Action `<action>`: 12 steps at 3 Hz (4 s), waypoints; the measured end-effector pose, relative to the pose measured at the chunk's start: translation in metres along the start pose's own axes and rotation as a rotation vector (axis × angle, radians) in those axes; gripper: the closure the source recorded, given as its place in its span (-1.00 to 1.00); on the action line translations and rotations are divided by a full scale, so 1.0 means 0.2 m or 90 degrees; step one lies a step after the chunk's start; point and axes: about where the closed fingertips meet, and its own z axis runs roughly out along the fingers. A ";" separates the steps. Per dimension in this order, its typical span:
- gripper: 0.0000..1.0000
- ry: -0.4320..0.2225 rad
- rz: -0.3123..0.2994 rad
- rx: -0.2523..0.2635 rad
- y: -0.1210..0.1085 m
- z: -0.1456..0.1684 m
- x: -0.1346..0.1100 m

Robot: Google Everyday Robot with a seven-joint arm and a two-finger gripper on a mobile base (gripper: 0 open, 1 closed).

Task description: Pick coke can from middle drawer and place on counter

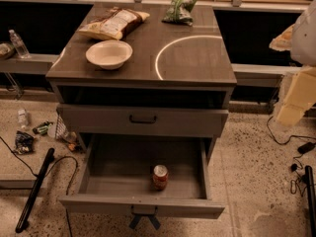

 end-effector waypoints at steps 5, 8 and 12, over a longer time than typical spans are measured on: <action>-1.00 -0.168 0.015 0.019 0.05 0.53 0.06; -1.00 -0.337 0.131 -0.029 0.20 1.29 0.02; -1.00 -0.445 0.195 -0.059 0.26 1.94 -0.09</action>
Offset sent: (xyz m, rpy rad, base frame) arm 0.0042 0.0020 -0.0310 0.0478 -0.0485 0.0178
